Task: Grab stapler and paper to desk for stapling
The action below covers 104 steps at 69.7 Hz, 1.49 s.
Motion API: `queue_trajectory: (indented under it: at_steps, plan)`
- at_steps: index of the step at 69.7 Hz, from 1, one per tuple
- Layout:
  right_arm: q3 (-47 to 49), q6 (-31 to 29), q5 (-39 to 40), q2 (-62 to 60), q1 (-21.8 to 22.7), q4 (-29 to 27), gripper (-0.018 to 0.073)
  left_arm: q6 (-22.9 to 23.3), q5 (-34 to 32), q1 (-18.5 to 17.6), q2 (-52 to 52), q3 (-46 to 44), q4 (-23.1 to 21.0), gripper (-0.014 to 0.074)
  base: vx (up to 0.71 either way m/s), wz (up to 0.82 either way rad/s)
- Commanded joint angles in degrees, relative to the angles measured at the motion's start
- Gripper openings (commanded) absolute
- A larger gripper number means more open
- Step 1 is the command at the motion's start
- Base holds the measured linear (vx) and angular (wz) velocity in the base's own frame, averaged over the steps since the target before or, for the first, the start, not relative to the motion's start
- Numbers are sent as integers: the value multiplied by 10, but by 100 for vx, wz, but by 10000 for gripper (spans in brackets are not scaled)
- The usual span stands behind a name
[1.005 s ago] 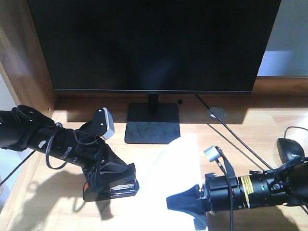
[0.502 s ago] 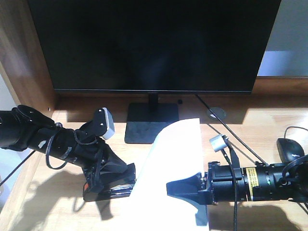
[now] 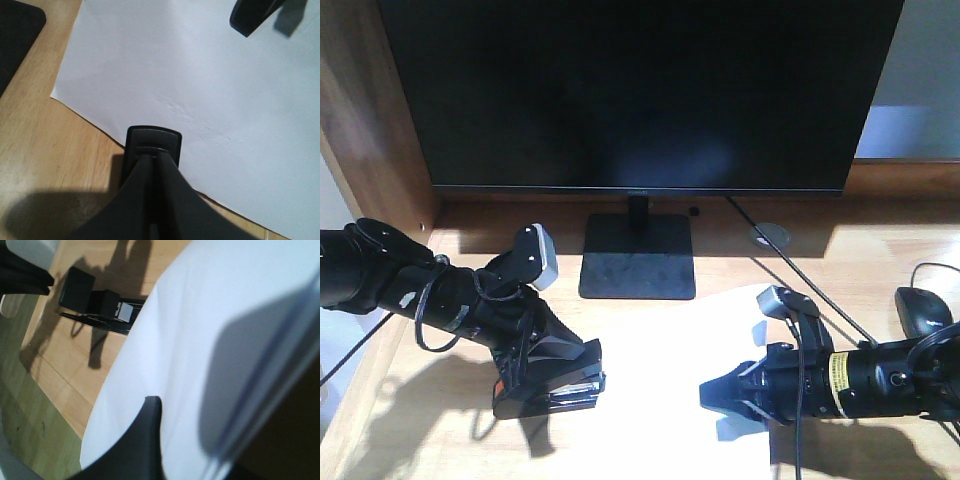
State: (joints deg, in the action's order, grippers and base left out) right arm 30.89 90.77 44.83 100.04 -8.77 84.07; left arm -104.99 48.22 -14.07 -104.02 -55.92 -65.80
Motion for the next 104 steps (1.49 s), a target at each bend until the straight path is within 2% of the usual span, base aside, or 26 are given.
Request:
queue_trajectory:
  at_steps: [1, 12, 25, 41, 57, 85, 104]
  plan:
    - [9, 34, 13, -22, 3, -12, -6, 0, 19, -3, 21, -13, -27, -6, 0, 0]
    - [9, 86, 33, -22, 3, -8, -6, 0, 19, -3, 21, -13, -27, -6, 0, 0]
    - [9, 127, 127, -9, 3, -13, -6, 0, 19, -3, 21, -13, -27, -6, 0, 0]
    - [9, 122, 222, 31, 3, -26, -3, 0, 19, -3, 21, -13, -27, -6, 0, 0]
    - [9, 126, 218, 63, 3, -70, -2, 0, 19, -3, 21, -13, -27, -6, 0, 0]
    - [29, 122, 191, 107, 1, -57, -2, 0, 19, -3, 21, -13, -27, -6, 0, 0]
    - [68, 149, 196, 117, 1, -49, -2, 0, 19, -3, 21, -13, -27, -6, 0, 0]
